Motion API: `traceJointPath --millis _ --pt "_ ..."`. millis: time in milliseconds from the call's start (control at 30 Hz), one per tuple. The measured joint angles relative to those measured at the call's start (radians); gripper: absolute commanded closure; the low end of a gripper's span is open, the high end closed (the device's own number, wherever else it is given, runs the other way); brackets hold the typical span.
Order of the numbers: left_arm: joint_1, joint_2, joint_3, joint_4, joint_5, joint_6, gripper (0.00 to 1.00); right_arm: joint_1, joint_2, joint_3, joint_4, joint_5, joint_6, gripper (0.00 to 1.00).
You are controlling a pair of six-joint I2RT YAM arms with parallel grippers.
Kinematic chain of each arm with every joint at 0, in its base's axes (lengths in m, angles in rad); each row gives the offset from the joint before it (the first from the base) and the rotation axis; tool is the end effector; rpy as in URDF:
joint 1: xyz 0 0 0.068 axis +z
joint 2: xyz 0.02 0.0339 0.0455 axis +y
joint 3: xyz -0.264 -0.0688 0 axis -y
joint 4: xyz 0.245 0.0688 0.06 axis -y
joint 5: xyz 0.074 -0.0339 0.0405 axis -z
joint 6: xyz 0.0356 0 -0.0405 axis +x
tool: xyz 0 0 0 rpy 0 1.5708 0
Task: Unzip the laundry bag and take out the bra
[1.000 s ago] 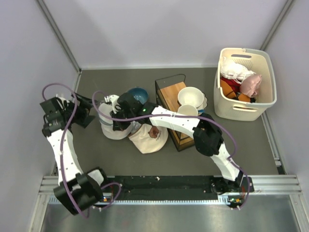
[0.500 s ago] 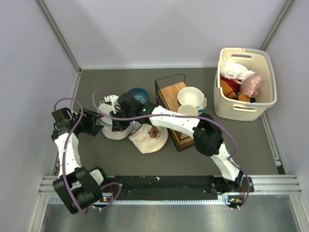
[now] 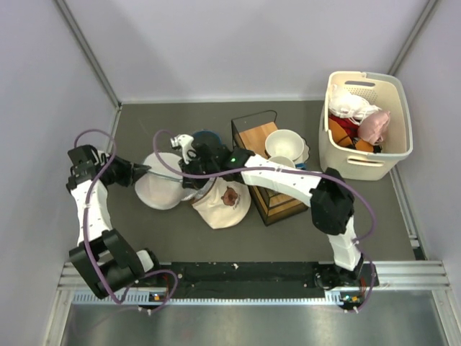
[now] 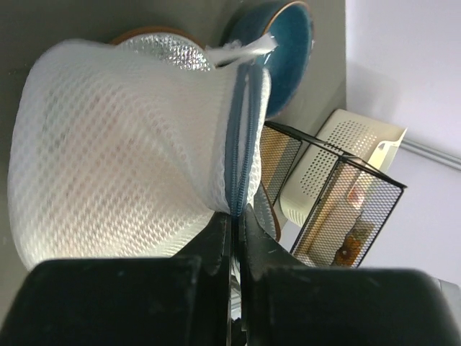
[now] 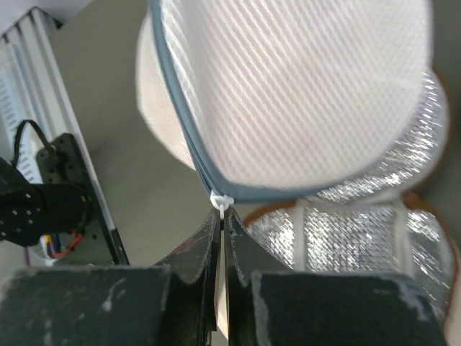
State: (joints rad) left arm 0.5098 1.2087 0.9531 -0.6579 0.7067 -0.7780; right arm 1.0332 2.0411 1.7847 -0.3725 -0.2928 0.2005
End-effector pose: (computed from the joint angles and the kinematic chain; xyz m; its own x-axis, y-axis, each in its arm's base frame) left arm 0.2212 0.0972 0.2765 -0.4748 -0.8770 -0.0744 -0.5027 0.3396 -0.7950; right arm 0.2366 0.4169 0.2812 -0.4828 -0.4374 -0.7587 -0.8630 0.3846 0.3274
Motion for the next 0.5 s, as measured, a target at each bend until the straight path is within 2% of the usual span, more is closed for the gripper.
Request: traceJointPath --millis 200,400,433,467,500 --pt "0.015 0.059 0.066 -0.044 0.039 0.024 1.00 -0.013 -0.142 -0.143 0.003 0.047 -0.063 1.00" --pt "0.017 0.119 0.114 -0.040 0.051 0.023 1.00 -0.012 -0.178 -0.190 0.002 0.056 -0.093 1.00" --pt "0.022 0.134 0.125 -0.017 0.040 0.022 0.98 -0.012 -0.177 -0.190 -0.020 0.056 -0.095 1.00" --pt "0.026 0.148 0.136 0.006 0.032 0.021 0.83 -0.012 -0.177 -0.190 -0.037 0.055 -0.096 1.00" --pt "0.028 0.165 0.147 0.024 0.029 0.022 0.76 -0.009 -0.174 -0.186 -0.053 0.054 -0.096 1.00"
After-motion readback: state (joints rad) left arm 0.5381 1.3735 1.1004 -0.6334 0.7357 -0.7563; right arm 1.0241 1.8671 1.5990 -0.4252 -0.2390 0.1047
